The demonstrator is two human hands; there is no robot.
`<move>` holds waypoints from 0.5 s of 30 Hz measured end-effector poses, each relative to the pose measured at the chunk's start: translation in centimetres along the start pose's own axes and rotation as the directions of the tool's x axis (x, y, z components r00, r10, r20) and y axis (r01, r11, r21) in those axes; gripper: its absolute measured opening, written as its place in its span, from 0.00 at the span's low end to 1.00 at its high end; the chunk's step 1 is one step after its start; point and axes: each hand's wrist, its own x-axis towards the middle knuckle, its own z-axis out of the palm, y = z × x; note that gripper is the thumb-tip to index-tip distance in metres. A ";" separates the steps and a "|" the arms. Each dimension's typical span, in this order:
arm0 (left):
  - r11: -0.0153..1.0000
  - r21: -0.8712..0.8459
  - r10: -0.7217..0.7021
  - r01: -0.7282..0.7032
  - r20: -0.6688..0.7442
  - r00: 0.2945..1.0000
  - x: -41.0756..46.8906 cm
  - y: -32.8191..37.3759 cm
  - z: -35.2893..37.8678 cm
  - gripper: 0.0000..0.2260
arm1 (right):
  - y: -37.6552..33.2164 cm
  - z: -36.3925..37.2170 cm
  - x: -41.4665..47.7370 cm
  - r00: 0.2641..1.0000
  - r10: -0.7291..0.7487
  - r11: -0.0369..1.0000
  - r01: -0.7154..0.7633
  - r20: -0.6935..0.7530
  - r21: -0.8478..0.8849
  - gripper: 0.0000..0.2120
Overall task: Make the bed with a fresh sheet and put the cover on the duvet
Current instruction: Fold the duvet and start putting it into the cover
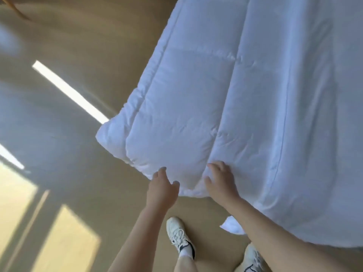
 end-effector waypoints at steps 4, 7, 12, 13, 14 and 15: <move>0.980 0.070 0.173 -0.187 0.174 0.969 -2.4 6.7 7.3 0.26 | 11.9 -6.5 -1.9 0.851 0.407 0.887 -0.455 -0.333 -0.079 0.31; 0.965 0.070 0.228 -0.253 0.257 0.939 -4.0 11.5 12.2 0.25 | 17.5 -10.0 -1.7 0.726 0.645 0.761 -0.637 -0.238 0.119 0.48; 0.985 -0.116 0.158 -0.131 0.268 0.950 -5.5 18.6 19.7 0.27 | 21.0 -10.7 1.1 0.860 0.488 0.873 -0.481 -0.149 0.086 0.20; 0.981 -0.177 0.128 -0.085 0.250 0.960 -5.5 19.9 20.9 0.28 | 21.5 -11.1 1.5 0.866 0.480 0.875 -0.461 -0.138 0.148 0.15; 0.971 -0.236 0.099 -0.047 0.216 0.971 -5.3 21.1 22.0 0.29 | 22.2 -11.5 1.7 0.875 0.469 0.870 -0.433 -0.122 0.237 0.14; 0.957 -0.289 0.068 -0.016 0.171 0.983 -5.3 22.3 23.1 0.30 | 23.0 -12.2 1.6 0.890 0.446 0.857 -0.394 -0.097 0.333 0.14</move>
